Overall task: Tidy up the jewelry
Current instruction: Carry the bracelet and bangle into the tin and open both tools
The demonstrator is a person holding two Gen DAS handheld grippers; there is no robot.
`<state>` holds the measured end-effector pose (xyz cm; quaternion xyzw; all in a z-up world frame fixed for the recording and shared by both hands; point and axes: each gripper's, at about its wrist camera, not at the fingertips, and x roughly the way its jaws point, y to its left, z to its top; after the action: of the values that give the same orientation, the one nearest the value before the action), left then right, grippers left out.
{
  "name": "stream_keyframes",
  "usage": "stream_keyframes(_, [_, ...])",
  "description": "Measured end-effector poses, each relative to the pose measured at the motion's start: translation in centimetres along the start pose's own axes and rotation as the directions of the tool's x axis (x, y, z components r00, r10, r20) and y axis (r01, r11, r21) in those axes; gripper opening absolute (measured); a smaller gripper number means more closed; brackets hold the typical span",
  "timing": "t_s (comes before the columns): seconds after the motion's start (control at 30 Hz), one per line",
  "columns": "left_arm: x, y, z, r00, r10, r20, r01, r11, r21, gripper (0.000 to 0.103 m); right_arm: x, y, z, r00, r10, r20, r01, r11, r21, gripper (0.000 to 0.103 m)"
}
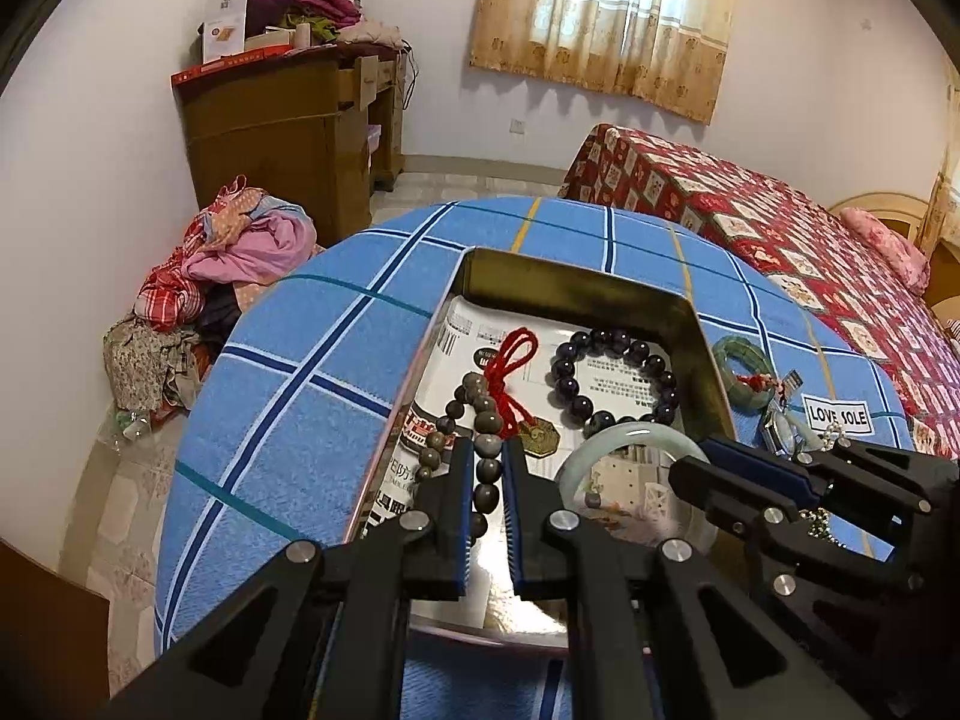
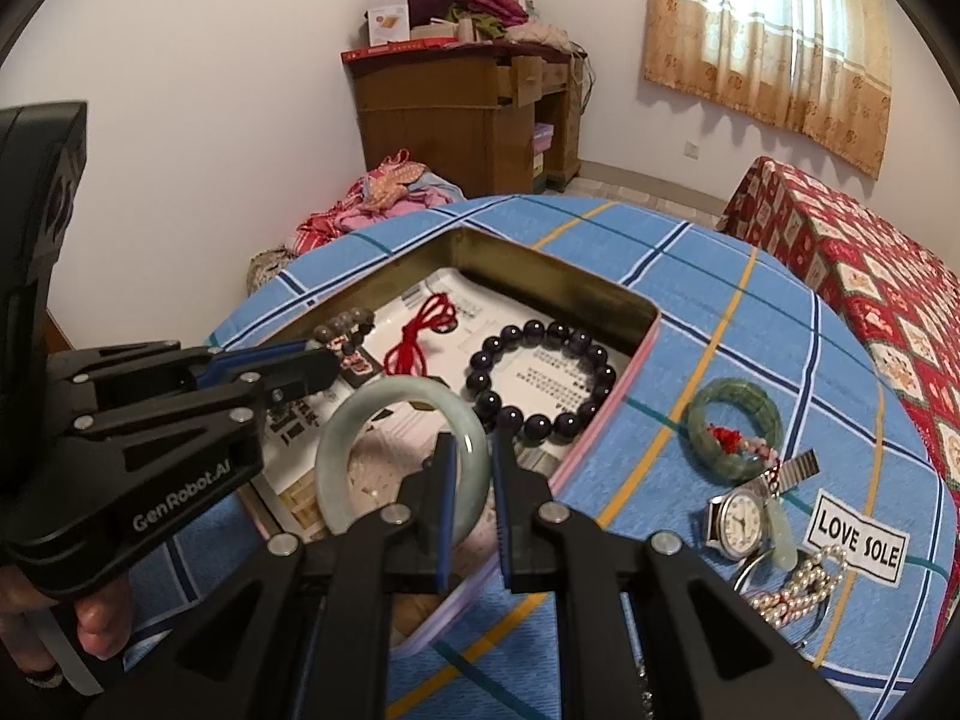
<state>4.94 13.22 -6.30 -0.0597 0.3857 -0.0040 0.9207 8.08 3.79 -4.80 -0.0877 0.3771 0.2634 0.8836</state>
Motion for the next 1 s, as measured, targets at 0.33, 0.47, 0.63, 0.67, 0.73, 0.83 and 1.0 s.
stream_keyframes(0.33, [0.6,0.1,-0.3,1.0,0.006,-0.018,-0.006,1.0,0.007,0.008,0.3,0.4,-0.2,1.0,-0.002,-0.008,0.002,1.0,-0.005,0.014])
stream_keyframes(0.47, [0.8,0.1,-0.5,1.0,0.008,-0.024,-0.008,1.0,0.008,0.008,0.3,0.3,-0.2,1.0,-0.004,-0.008,0.003,1.0,-0.006,0.014])
stream_keyframes(0.63, [1.0,0.1,-0.5,0.999,0.02,-0.031,-0.02,1.0,0.003,0.009,0.4,0.4,-0.3,1.0,-0.006,-0.011,0.006,1.0,-0.011,0.015])
stream_keyframes(0.67, [1.0,0.2,-0.5,0.999,0.025,-0.031,-0.025,1.0,0.0,0.009,0.4,0.3,-0.2,1.0,-0.005,-0.008,0.005,1.0,-0.006,0.015])
stream_keyframes(0.73, [0.9,0.3,-0.4,0.999,0.03,-0.035,-0.031,0.999,-0.011,0.01,0.3,0.1,-0.2,1.0,-0.01,-0.001,0.01,1.0,0.004,0.015])
stream_keyframes(0.83, [0.7,0.5,-0.3,0.999,0.026,-0.036,-0.027,0.999,-0.029,0.037,-0.2,-0.1,-0.2,1.0,-0.004,0.011,0.004,1.0,0.014,0.025])
stream_keyframes(1.0, [-0.4,-0.2,0.0,1.0,0.005,-0.003,-0.005,1.0,-0.02,0.062,-1.2,-0.5,-0.1,0.999,-0.02,0.035,0.02,1.0,0.022,0.029])
